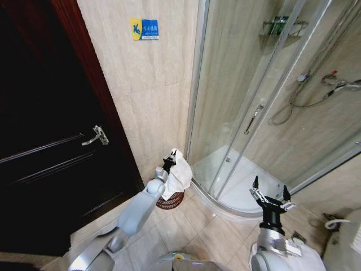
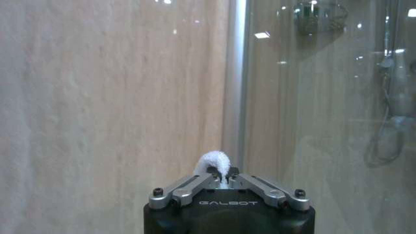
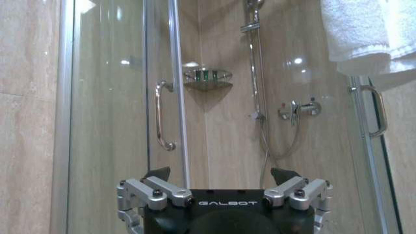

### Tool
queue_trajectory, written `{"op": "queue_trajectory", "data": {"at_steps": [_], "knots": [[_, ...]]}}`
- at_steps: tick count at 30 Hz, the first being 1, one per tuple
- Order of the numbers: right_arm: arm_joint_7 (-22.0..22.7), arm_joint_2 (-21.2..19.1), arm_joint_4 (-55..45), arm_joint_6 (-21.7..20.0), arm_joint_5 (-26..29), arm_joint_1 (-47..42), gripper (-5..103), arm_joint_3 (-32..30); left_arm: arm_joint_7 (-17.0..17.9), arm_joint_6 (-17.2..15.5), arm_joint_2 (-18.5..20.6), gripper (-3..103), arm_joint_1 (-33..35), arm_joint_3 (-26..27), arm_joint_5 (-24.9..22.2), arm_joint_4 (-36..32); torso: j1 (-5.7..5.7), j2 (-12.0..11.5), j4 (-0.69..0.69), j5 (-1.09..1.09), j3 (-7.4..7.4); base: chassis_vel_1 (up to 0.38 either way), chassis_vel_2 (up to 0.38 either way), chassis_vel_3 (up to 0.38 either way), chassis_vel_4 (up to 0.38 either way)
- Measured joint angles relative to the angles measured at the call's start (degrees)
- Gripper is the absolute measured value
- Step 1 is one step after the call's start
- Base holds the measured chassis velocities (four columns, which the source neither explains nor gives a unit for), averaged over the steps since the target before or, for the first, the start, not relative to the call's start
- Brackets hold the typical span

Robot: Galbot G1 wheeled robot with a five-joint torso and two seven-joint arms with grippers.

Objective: Discard the used towel into the hamper.

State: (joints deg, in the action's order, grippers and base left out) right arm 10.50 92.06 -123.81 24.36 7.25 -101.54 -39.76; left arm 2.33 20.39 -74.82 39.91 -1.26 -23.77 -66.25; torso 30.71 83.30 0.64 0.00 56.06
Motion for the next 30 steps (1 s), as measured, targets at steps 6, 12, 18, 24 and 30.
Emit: {"op": "queue_trajectory", "data": {"at_steps": [6, 12, 18, 24, 30], "knots": [[-0.3, 0.1, 0.4, 0.7, 0.1, -0.1, 100, 0.3, 1.1, -0.7, 2.1, 2, -0.4, 0.9, -1.5, -2.5, 0.00, 0.0, 0.00, 0.00, 0.00, 0.000, 0.000, 0.000, 0.000], [-0.4, 0.2, 0.6, 0.5, 0.1, 0.6, 100, 0.4, 1.3, -1.0, 3.4, 2, 2.0, 2.1, -1.7, -5.3, -0.01, 0.0, 0.00, 0.00, -0.01, 0.000, 0.000, 0.000, 0.000], [-0.4, 0.1, 1.3, 0.3, 0.1, 1.3, 100, 0.4, 0.9, -0.8, 3.8, 2, 4.8, 1.5, -1.2, -4.5, -0.02, 0.0, -0.01, 0.00, -0.01, 0.000, 0.000, 0.000, 0.000], [-0.6, 0.1, 2.5, 0.7, 0.2, 1.4, 100, 0.5, 0.1, -0.5, 3.5, 2, 5.5, -0.5, -0.4, -1.4, -0.01, 0.0, 0.00, 0.00, 0.00, 0.000, 0.000, 0.000, 0.000], [-0.9, 0.1, 3.0, 1.7, 0.2, 1.1, 100, 0.7, -0.3, 0.5, 3.6, 2, 4.7, -2.9, 1.4, 3.3, -0.01, 0.0, 0.00, 0.00, -0.01, 0.000, 0.000, 0.000, 0.000]]}}
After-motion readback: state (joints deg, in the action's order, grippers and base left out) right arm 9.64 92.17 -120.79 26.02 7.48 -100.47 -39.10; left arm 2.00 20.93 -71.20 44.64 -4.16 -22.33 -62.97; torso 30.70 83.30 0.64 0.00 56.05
